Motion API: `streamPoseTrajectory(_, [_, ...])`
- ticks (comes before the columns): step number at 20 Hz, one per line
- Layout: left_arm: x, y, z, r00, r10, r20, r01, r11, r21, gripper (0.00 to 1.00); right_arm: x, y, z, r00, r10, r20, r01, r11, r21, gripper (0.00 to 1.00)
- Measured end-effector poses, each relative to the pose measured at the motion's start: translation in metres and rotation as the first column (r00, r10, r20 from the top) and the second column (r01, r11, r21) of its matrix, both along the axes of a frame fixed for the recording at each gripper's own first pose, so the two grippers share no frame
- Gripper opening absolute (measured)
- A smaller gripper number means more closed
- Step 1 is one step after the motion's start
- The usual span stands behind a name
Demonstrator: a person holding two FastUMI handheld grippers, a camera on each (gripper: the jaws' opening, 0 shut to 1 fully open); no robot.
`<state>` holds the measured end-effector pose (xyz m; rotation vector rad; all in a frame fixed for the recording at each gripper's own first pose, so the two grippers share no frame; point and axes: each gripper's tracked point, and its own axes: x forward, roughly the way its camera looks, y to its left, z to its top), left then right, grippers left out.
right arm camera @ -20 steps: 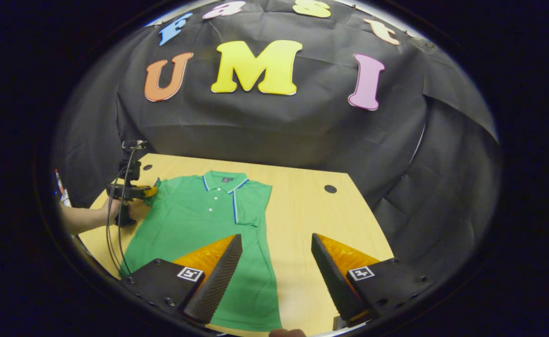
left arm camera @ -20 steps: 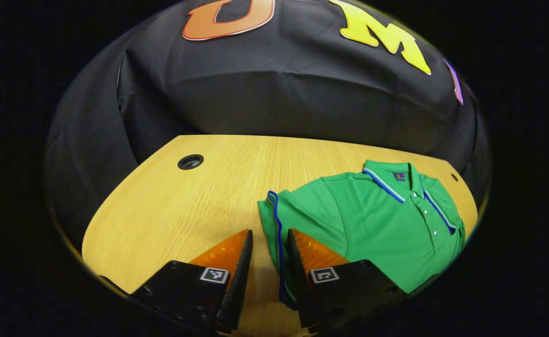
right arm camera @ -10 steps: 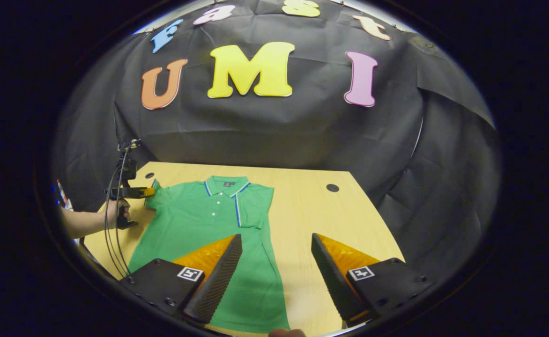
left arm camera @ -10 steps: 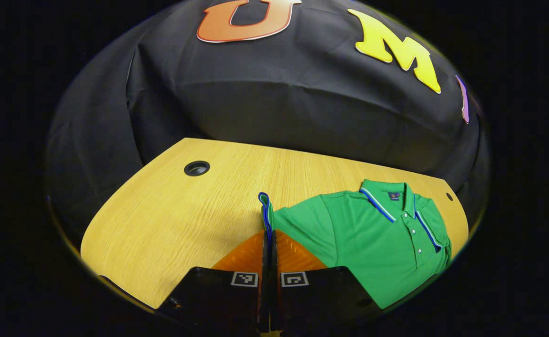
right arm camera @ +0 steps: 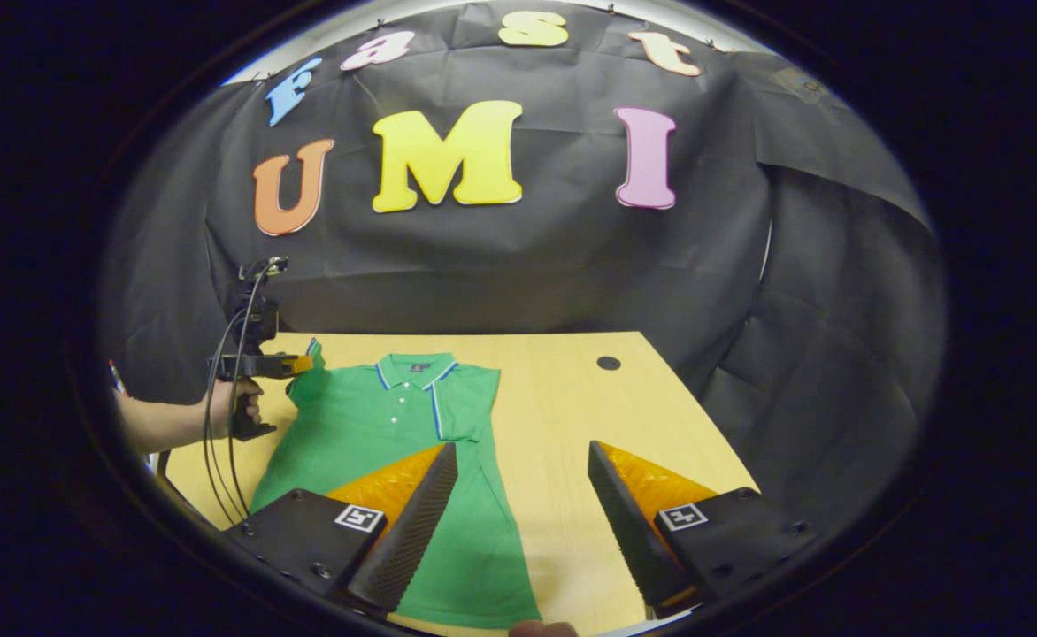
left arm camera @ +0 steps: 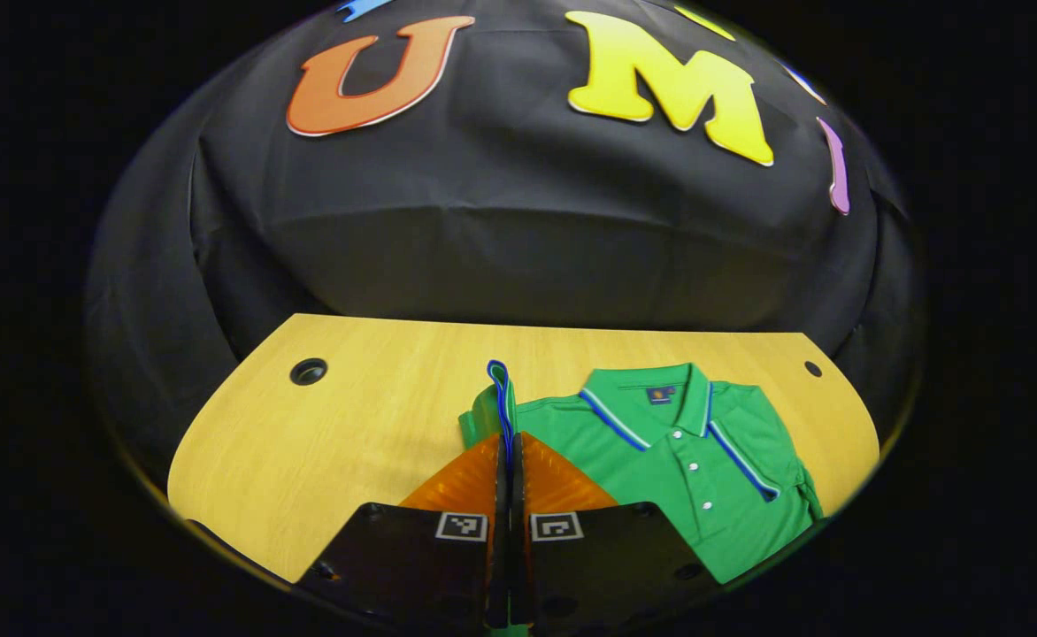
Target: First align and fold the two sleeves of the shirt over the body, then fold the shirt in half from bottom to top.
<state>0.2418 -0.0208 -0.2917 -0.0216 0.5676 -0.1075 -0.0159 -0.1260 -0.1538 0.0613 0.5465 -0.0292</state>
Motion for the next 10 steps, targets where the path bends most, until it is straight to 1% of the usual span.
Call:
streamPoseTrajectory(2, [0.001,-0.021,0.001,1.0,-0.019,0.015,0.019,1.0,-0.002,0.05,-0.003,-0.01,0.007,1.0,-0.023,0.019,0.023,1.0,0.003,0.96])
streamPoseTrajectory(3, [-0.001,-0.028,0.002,1.0,-0.018,0.019,0.018,1.0,-0.002,0.15,-0.005,-0.013,0.008,0.999,-0.028,0.023,0.028,1.0,0.005,0.96])
streamPoseTrajectory(4, [-0.001,-0.033,0.001,1.0,-0.012,0.026,0.012,1.0,-0.001,0.08,-0.007,-0.014,0.009,0.999,-0.029,0.025,0.028,1.0,0.005,0.96])
streamPoseTrajectory(5, [-0.003,-0.039,0.0,1.0,-0.011,0.028,0.011,1.0,-0.006,0.13,-0.009,-0.015,0.009,0.999,-0.027,0.024,0.027,1.0,0.001,0.96])
streamPoseTrajectory(6, [-0.009,-0.044,0.001,0.999,-0.014,0.031,0.015,1.0,-0.019,0.35,-0.012,-0.015,0.008,0.999,-0.022,0.025,0.022,1.0,0.0,0.96])
streamPoseTrajectory(9, [-0.027,-0.041,0.016,0.999,0.004,0.052,-0.002,1.0,-0.024,1.0,-0.014,-0.011,0.004,1.0,-0.002,0.018,0.002,1.0,-0.002,0.96])
streamPoseTrajectory(10, [-0.036,-0.038,0.024,0.998,0.004,0.057,-0.003,1.0,-0.028,1.0,-0.014,-0.009,0.003,1.0,0.008,0.016,-0.008,1.0,-0.001,0.96])
